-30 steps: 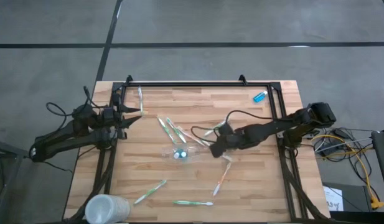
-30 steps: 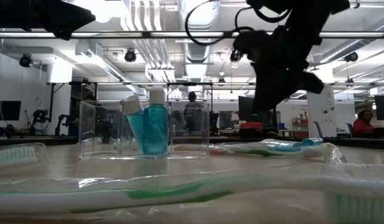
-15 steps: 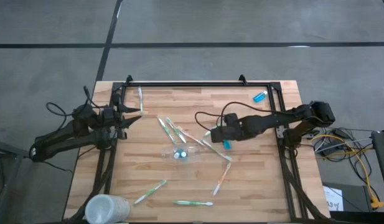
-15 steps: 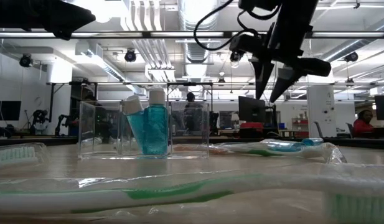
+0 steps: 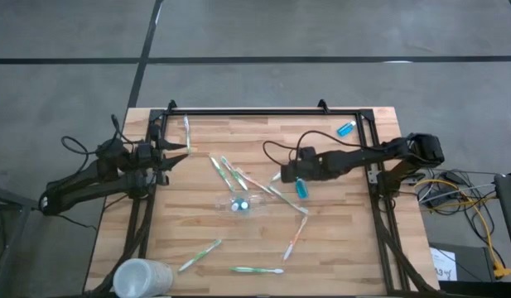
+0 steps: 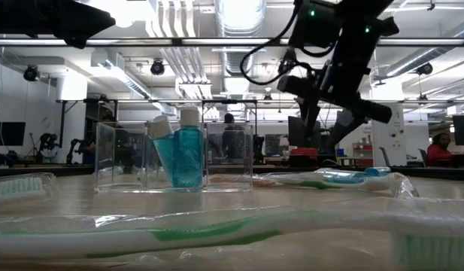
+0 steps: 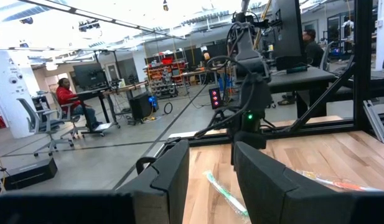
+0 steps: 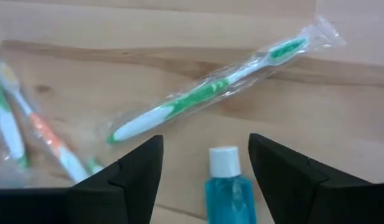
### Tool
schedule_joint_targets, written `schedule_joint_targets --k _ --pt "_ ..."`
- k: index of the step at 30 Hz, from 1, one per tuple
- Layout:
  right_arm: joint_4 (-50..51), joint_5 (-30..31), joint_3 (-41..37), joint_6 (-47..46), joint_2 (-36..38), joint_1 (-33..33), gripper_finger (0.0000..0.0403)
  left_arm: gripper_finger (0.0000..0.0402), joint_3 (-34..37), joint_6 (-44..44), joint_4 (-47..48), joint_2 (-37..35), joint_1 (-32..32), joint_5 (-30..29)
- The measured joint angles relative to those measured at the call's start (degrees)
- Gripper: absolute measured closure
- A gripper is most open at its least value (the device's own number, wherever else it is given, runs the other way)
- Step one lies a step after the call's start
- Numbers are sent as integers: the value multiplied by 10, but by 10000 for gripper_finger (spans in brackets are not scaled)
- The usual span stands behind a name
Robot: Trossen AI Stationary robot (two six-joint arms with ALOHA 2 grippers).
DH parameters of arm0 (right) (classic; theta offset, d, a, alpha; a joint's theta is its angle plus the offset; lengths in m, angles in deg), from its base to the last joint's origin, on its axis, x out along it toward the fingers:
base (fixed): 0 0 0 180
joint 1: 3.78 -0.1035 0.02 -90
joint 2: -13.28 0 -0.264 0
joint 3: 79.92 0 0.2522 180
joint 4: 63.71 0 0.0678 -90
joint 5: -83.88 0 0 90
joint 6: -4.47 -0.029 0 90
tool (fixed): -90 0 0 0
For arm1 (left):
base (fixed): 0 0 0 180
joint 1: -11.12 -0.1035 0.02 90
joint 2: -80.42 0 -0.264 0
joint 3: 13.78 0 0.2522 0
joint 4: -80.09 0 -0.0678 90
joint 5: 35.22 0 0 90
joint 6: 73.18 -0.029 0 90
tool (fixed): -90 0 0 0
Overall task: Pick & Place toothbrushing station
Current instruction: Put the blue mouthwash bottle into the transparent organizer
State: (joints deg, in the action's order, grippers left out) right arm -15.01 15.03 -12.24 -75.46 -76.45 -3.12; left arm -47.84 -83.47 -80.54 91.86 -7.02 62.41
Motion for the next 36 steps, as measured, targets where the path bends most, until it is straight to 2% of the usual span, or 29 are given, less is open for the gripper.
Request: schedule_joint_targets --k 14,20,26,36 --pt "1 -4 -7 7 -5 11 183 268 0 0 0 0 0 0" --pt "-21 -8 -7 -9 -30 3 184 268 0 0 0 0 0 0" --pt "-36 -9 -7 23 -53 3 181 268 0 0 1 0 0 0" --pt "-37 -23 -7 21 -86 4 188 268 0 0 1 0 0 0"
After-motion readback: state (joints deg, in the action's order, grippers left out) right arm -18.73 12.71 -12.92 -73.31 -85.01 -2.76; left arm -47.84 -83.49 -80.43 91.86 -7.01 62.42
